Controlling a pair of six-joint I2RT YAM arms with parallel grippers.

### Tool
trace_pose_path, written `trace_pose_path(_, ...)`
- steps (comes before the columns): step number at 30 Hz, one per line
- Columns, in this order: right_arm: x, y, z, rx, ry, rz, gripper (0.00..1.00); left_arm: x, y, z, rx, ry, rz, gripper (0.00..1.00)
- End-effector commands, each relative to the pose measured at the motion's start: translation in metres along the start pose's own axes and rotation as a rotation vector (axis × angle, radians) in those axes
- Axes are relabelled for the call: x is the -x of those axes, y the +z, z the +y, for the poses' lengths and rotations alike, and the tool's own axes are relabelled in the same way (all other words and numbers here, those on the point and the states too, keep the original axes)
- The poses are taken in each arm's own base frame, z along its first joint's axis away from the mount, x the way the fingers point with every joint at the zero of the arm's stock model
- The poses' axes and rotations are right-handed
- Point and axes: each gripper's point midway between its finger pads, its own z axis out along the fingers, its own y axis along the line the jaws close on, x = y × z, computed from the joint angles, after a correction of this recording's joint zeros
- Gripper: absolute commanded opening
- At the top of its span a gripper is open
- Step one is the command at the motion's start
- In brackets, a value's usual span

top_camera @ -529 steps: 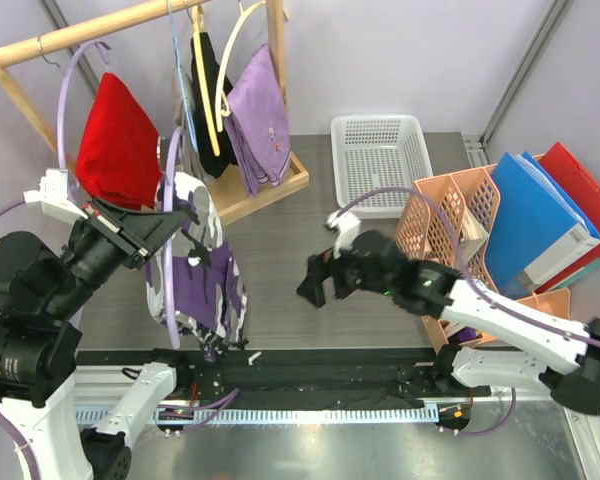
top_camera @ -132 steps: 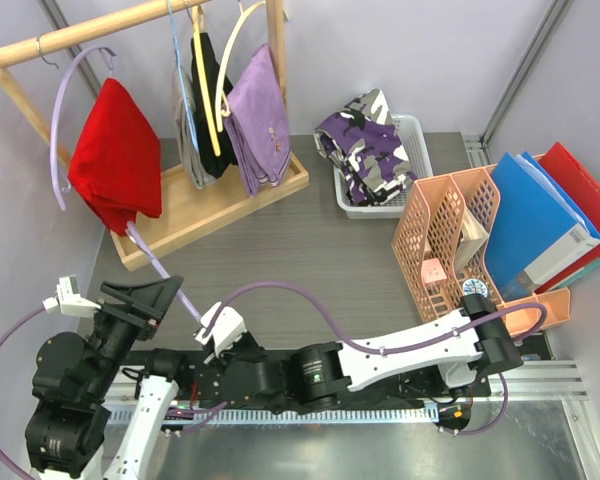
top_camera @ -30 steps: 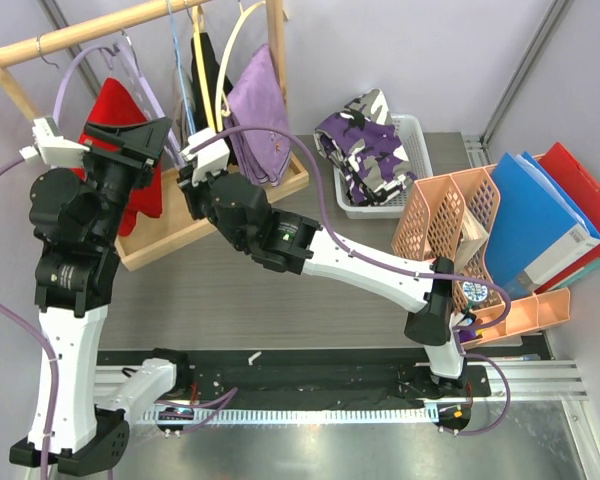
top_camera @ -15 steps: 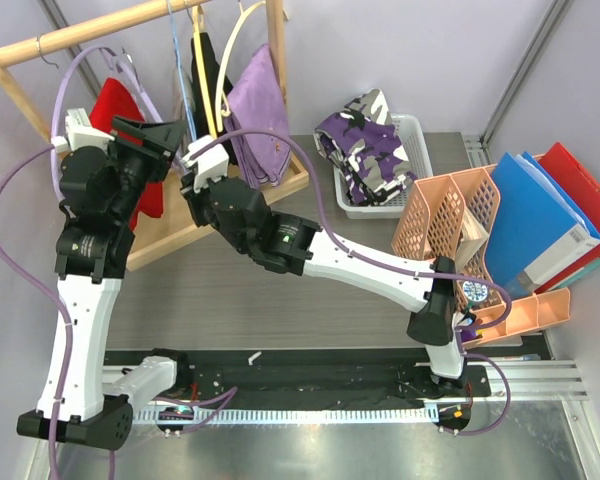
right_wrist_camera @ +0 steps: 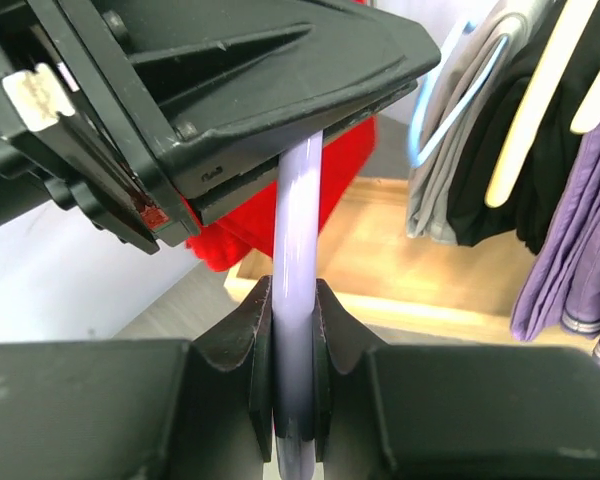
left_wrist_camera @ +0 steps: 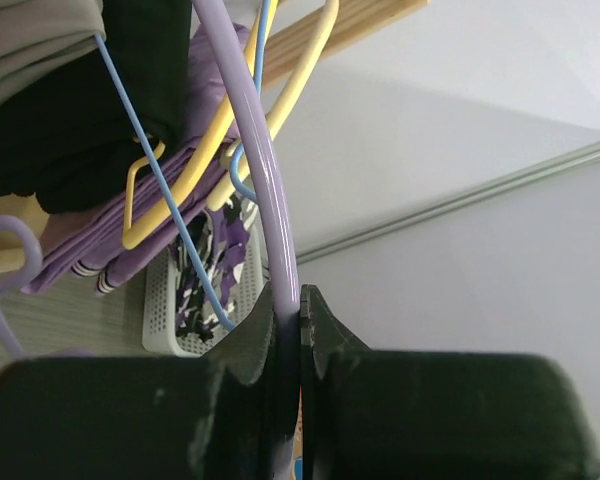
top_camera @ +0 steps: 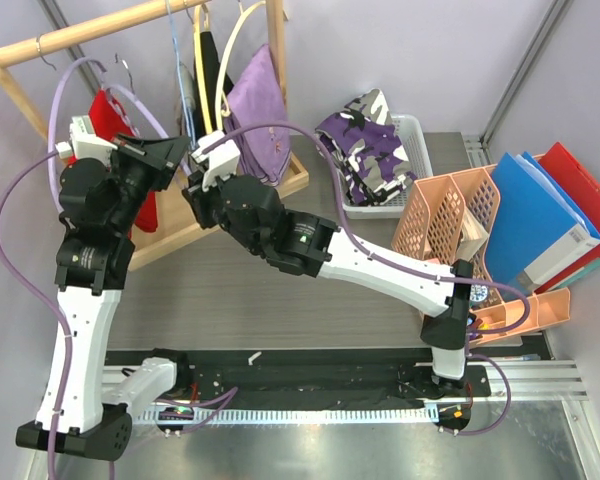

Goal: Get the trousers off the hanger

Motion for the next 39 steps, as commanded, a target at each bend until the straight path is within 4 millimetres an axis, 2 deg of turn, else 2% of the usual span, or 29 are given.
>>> trace_pose_path(1, 0.055, -0.032, -0.006, -0.008, 0.096, -0.065, 0.23, 0.004, -0.007, -0.013, -0.035, -0.038, -0.002, 0.0)
trace_pose_path(3, 0.053, -0.04, -0.011, -0.02, 0.101, -0.032, 0.32, 0.003, -0.006, -0.015, -0.037, -0.03, 0.011, 0.0)
trace_pose_path(4, 0.06, -0.049, -0.013, -0.013, 0.107, -0.033, 0.44, 0.003, -0.007, -0.015, -0.031, -0.02, 0.018, 0.0)
trace_pose_path(6, 0.055, -0.06, -0.017, -0.01, 0.1, 0.01, 0.52, 0.004, -0.009, -0.017, -0.028, -0.008, 0.023, 0.0)
trace_pose_path(7, 0.055, -0.067, -0.018, -0.004, 0.097, 0.02, 0.62, 0.006, -0.01, -0.019, -0.031, -0.002, 0.021, 0.0)
trace_pose_path(8, 0.054, -0.081, -0.023, 0.002, 0.092, 0.04, 0.66, 0.005, -0.011, -0.02, -0.032, -0.002, 0.032, 0.0)
trace_pose_path(10, 0.051, -0.097, -0.029, 0.002, 0.088, 0.055, 0.69, 0.007, -0.012, -0.026, -0.046, 0.0, 0.036, 0.0)
trace_pose_path(11, 0.052, -0.116, -0.04, -0.004, 0.087, 0.056, 0.69, 0.005, -0.01, -0.028, -0.054, 0.001, 0.052, 0.0)
trace_pose_path(14, 0.055, -0.147, -0.062, -0.037, 0.096, 0.048, 0.7, 0.006, -0.011, -0.035, -0.068, 0.021, 0.065, 0.0)
trace_pose_path(15, 0.062, -0.168, -0.074, -0.044, 0.112, 0.03, 0.7, 0.008, -0.007, -0.032, -0.052, 0.022, 0.064, 0.0)
trace_pose_path(16, 0.063, -0.178, -0.081, -0.055, 0.118, 0.027, 0.7, 0.011, -0.007, -0.036, -0.063, 0.024, 0.063, 0.0)
trace_pose_path(17, 0.05, -0.186, -0.089, -0.074, 0.108, 0.054, 0.7, 0.012, -0.005, -0.039, -0.073, 0.023, 0.066, 0.0)
trace_pose_path(18, 0.066, -0.209, -0.102, -0.082, 0.137, 0.009, 0.7, 0.01, 0.002, -0.038, -0.082, 0.022, 0.092, 0.0)
trace_pose_path(19, 0.065, -0.218, -0.107, -0.088, 0.154, 0.004, 0.7, 0.014, 0.002, -0.045, -0.102, 0.023, 0.092, 0.0)
trace_pose_path(21, 0.062, -0.244, -0.125, -0.107, 0.167, -0.003, 0.7, 0.018, 0.015, -0.043, -0.096, 0.011, 0.102, 0.0)
trace_pose_path(22, 0.058, -0.253, -0.132, -0.12, 0.175, 0.006, 0.7, 0.022, 0.016, -0.056, -0.149, 0.013, 0.111, 0.0)
trace_pose_path(23, 0.049, -0.259, -0.138, -0.139, 0.171, 0.021, 0.7, 0.024, 0.019, -0.06, -0.166, 0.008, 0.116, 0.0)
trace_pose_path(25, 0.046, -0.277, -0.151, -0.153, 0.191, 0.017, 0.7, 0.03, 0.03, -0.068, -0.188, -0.008, 0.122, 0.0)
trace_pose_path(26, 0.039, -0.281, -0.154, -0.162, 0.189, 0.031, 0.7, 0.031, 0.033, -0.072, -0.201, -0.014, 0.128, 0.0)
trace_pose_path(27, 0.038, -0.286, -0.157, -0.165, 0.196, 0.031, 0.7, 0.044, 0.036, -0.072, -0.203, -0.03, 0.103, 0.0)
trace_pose_path(31, 0.028, -0.306, -0.171, -0.182, 0.214, 0.04, 0.7, 0.059, 0.053, -0.075, -0.239, -0.074, 0.092, 0.0)
trace_pose_path(35, 0.015, -0.311, -0.177, -0.201, 0.214, 0.056, 0.7, 0.075, 0.059, -0.073, -0.254, -0.097, 0.072, 0.0)
trace_pose_path(39, 0.013, -0.311, -0.178, -0.207, 0.209, 0.061, 0.7, 0.084, 0.069, -0.07, -0.289, -0.151, 0.09, 0.0)
